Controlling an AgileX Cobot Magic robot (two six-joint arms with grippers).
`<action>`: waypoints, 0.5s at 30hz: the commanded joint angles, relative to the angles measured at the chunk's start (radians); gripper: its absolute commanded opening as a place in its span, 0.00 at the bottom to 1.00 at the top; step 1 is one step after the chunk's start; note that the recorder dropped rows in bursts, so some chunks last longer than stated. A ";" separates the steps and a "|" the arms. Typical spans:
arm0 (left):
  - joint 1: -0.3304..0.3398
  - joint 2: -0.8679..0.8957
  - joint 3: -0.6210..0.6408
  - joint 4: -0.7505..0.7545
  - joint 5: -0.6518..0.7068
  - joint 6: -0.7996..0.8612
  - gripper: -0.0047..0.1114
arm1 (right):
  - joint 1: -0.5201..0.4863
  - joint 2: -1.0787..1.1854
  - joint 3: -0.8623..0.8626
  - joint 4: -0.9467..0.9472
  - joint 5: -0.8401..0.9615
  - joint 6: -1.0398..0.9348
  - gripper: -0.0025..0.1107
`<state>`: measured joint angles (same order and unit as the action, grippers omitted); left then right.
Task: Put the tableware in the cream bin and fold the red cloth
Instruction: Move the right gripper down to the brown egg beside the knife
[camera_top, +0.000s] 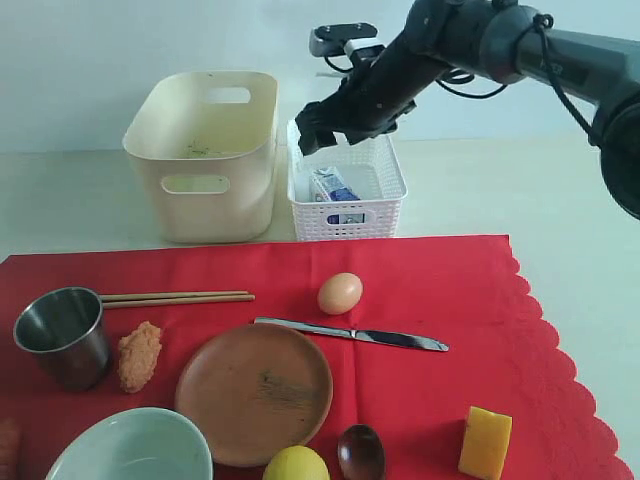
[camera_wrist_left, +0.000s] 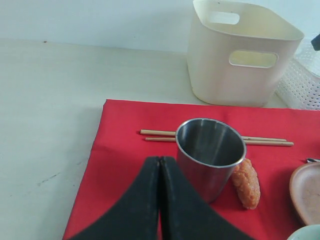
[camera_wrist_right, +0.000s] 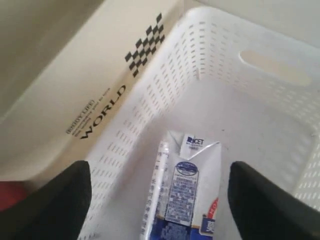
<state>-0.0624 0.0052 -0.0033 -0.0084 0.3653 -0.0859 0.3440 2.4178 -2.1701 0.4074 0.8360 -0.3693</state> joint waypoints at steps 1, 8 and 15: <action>0.003 -0.005 0.003 -0.002 -0.009 0.002 0.04 | -0.003 -0.010 -0.092 -0.014 0.148 0.032 0.64; 0.003 -0.005 0.003 -0.002 -0.009 0.002 0.04 | -0.003 -0.047 -0.175 -0.137 0.359 0.113 0.64; 0.003 -0.005 0.003 -0.002 -0.009 0.002 0.04 | -0.003 -0.156 -0.175 -0.230 0.385 0.157 0.60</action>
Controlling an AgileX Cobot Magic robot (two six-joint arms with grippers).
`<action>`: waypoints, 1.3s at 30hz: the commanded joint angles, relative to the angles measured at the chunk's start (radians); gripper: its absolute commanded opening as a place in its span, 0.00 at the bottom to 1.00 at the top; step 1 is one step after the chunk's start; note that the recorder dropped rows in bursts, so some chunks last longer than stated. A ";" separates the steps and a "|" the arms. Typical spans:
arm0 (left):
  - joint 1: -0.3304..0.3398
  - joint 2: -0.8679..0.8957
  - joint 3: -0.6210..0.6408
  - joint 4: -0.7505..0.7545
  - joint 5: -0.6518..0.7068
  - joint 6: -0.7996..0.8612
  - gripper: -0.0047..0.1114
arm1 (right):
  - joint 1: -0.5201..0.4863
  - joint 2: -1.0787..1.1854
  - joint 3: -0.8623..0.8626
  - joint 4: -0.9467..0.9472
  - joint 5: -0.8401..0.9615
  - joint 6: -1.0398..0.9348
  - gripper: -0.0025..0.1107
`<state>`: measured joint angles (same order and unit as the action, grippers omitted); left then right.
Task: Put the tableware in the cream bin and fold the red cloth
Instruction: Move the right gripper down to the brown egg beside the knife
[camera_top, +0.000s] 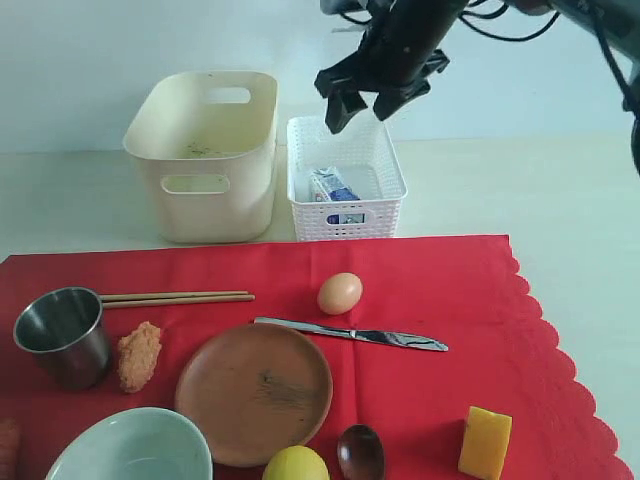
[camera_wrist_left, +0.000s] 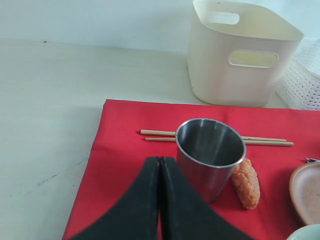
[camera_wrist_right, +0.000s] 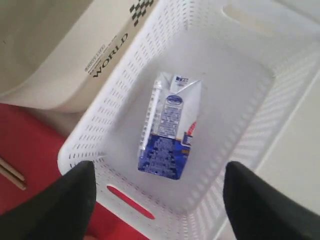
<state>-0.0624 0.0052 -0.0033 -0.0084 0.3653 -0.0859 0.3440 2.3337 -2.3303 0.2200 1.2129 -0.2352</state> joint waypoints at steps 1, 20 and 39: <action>0.003 -0.005 0.003 -0.002 -0.009 0.002 0.04 | -0.003 -0.086 -0.013 -0.043 0.008 0.025 0.60; 0.003 -0.005 0.003 -0.002 -0.009 0.002 0.04 | -0.001 -0.614 0.561 -0.032 0.008 -0.082 0.58; 0.003 -0.005 0.003 -0.002 -0.009 0.002 0.04 | -0.001 -0.467 0.771 0.280 0.008 -1.021 0.57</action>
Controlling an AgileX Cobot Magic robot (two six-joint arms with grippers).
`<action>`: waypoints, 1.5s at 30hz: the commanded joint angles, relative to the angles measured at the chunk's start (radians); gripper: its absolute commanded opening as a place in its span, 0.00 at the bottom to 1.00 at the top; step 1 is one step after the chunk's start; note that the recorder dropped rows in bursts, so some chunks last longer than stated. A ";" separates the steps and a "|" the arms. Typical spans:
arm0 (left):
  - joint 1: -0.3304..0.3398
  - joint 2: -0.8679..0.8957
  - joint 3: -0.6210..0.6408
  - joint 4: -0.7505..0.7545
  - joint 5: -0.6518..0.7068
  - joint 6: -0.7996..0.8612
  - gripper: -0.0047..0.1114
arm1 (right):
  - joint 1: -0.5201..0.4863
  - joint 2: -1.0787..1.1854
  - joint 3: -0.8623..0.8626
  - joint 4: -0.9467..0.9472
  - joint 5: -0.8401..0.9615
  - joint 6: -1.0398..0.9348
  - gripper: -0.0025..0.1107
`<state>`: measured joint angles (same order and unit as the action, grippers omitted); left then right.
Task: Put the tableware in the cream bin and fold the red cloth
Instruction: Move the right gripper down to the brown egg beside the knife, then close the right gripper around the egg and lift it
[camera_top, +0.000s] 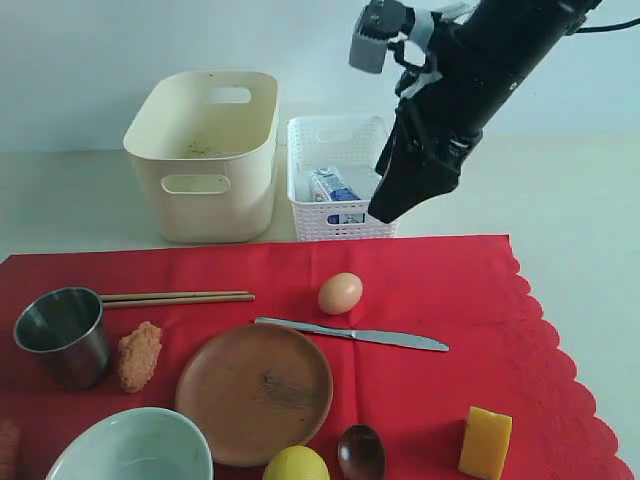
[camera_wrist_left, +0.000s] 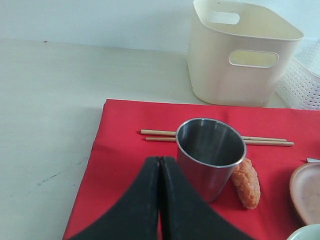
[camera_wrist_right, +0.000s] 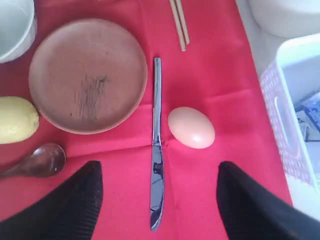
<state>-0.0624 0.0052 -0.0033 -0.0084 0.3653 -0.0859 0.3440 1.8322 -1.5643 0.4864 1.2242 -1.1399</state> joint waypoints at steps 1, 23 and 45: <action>0.003 -0.005 0.003 -0.002 -0.009 0.002 0.04 | -0.001 0.052 0.005 0.016 -0.003 -0.179 0.57; 0.003 -0.005 0.003 -0.002 -0.009 0.002 0.04 | 0.190 0.221 0.005 -0.271 -0.273 -0.243 0.57; 0.003 -0.005 0.003 -0.002 -0.009 0.002 0.04 | 0.190 0.355 0.001 -0.272 -0.341 -0.243 0.57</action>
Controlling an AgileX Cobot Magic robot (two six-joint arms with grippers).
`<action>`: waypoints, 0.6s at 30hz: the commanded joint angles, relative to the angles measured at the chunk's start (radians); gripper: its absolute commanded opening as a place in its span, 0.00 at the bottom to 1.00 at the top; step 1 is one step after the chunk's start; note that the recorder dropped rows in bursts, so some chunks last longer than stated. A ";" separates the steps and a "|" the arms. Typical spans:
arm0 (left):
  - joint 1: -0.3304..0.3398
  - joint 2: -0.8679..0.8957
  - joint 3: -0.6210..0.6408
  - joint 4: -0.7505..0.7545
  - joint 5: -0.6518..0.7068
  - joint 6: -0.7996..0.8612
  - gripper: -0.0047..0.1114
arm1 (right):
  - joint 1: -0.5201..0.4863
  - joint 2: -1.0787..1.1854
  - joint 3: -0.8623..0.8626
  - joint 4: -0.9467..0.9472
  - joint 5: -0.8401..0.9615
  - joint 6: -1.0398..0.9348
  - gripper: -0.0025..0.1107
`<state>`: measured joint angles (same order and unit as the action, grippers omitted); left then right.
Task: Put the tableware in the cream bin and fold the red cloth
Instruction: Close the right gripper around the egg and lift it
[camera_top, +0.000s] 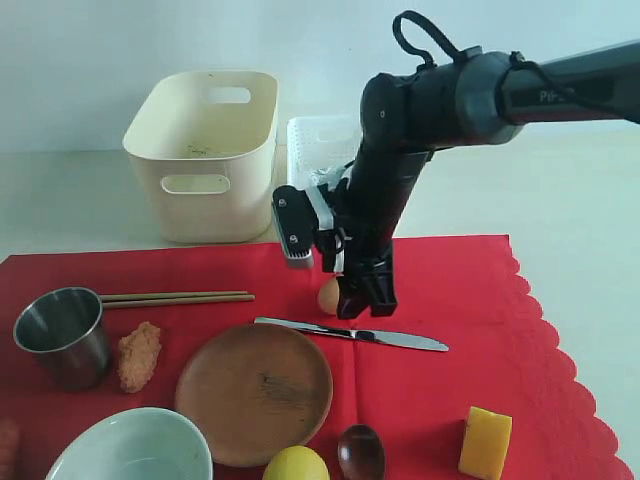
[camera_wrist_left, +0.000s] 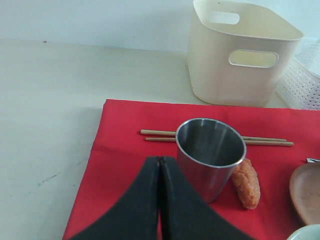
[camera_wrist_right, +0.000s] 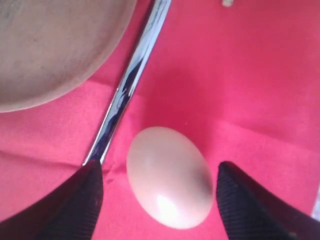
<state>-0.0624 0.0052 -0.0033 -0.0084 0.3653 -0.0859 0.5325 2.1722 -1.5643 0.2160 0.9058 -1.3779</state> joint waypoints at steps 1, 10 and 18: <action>0.003 -0.005 0.003 -0.002 -0.009 0.002 0.04 | 0.002 0.017 0.001 -0.007 -0.027 -0.005 0.57; 0.003 -0.005 0.003 -0.002 -0.009 0.002 0.04 | 0.002 0.026 0.001 -0.056 -0.050 0.018 0.34; 0.003 -0.005 0.003 -0.002 -0.009 0.002 0.04 | 0.002 0.026 0.001 -0.056 -0.038 0.023 0.19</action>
<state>-0.0624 0.0052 -0.0033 -0.0084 0.3653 -0.0859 0.5325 2.1996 -1.5643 0.1662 0.8632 -1.3589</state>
